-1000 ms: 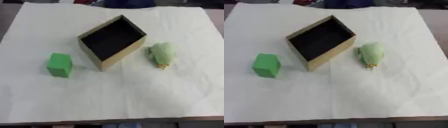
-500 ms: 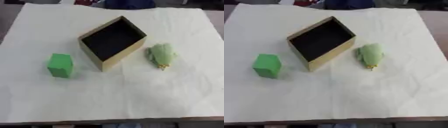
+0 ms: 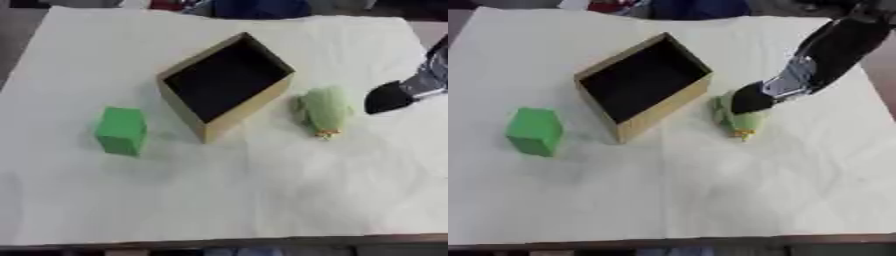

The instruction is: Pick up objects on the table and place them in the box.

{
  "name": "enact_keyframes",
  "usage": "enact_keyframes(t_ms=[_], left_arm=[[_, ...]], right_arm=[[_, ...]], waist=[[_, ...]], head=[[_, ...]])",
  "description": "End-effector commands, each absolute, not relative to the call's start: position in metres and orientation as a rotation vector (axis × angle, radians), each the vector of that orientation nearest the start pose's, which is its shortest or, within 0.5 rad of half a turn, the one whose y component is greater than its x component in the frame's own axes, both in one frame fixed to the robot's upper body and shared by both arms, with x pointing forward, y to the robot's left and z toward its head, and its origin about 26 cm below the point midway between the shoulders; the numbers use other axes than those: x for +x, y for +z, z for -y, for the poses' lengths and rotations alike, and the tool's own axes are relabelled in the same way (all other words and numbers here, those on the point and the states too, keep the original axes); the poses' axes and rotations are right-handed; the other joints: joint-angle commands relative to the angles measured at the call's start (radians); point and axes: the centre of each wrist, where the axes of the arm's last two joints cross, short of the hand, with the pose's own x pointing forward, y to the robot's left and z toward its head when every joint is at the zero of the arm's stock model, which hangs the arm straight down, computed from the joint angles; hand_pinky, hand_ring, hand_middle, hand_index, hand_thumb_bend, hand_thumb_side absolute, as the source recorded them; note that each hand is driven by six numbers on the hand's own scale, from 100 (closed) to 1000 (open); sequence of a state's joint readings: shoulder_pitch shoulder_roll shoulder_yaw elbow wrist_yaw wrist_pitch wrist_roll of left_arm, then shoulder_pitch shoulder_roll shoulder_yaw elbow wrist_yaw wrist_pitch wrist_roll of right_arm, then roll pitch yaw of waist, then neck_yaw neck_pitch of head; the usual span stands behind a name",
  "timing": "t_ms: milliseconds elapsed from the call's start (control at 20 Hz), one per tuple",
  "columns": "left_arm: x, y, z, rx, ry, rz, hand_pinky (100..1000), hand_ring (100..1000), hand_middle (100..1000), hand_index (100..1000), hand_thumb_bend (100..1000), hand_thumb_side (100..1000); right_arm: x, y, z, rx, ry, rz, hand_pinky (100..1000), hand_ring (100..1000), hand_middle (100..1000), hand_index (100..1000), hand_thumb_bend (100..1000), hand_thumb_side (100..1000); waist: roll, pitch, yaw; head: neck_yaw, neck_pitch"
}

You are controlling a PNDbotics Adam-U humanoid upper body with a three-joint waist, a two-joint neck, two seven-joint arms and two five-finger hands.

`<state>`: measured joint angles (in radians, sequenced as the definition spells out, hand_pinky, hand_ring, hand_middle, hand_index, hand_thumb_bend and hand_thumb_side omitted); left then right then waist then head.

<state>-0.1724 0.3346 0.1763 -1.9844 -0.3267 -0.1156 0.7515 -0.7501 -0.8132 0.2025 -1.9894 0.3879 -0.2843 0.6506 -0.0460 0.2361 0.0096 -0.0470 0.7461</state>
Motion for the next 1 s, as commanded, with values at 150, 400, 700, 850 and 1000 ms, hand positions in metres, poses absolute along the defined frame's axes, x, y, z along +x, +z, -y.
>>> enact_keyframes(t_ms=[150,400,700,850,1000], left_arm=[[0.282,0.185,-0.319,1.086,0.380,2.394,551,597,559,802,322,1000],[0.283,0.185,-0.319,1.085,0.381,2.394,550,596,558,802,321,1000],[0.283,0.186,-0.318,1.081,0.383,2.397,550,596,556,801,317,1000],[0.283,0.186,-0.318,1.079,0.383,2.398,549,596,556,801,316,1000],[0.283,0.186,-0.317,1.078,0.386,2.398,549,595,555,800,316,1000]], right_arm=[[0.294,0.353,0.237,0.841,-2.419,-2.097,954,982,930,951,640,722],[0.295,0.350,0.233,0.764,-2.535,-2.067,978,986,929,976,580,639],[0.302,0.341,0.229,0.701,-2.659,-2.036,992,993,930,997,559,600],[0.307,0.336,0.230,0.710,-2.704,-2.020,993,995,933,1000,573,596],[0.313,0.328,0.232,0.756,-2.752,-1.996,990,993,932,997,573,582]], waist=[[0.001,-0.014,0.002],[0.000,-0.011,0.003],[0.000,-0.007,0.006],[0.000,-0.005,0.009],[-0.001,-0.003,0.015]], head=[[0.000,-0.009],[0.001,-0.013],[0.000,-0.016],[-0.001,-0.018],[-0.002,-0.021]])
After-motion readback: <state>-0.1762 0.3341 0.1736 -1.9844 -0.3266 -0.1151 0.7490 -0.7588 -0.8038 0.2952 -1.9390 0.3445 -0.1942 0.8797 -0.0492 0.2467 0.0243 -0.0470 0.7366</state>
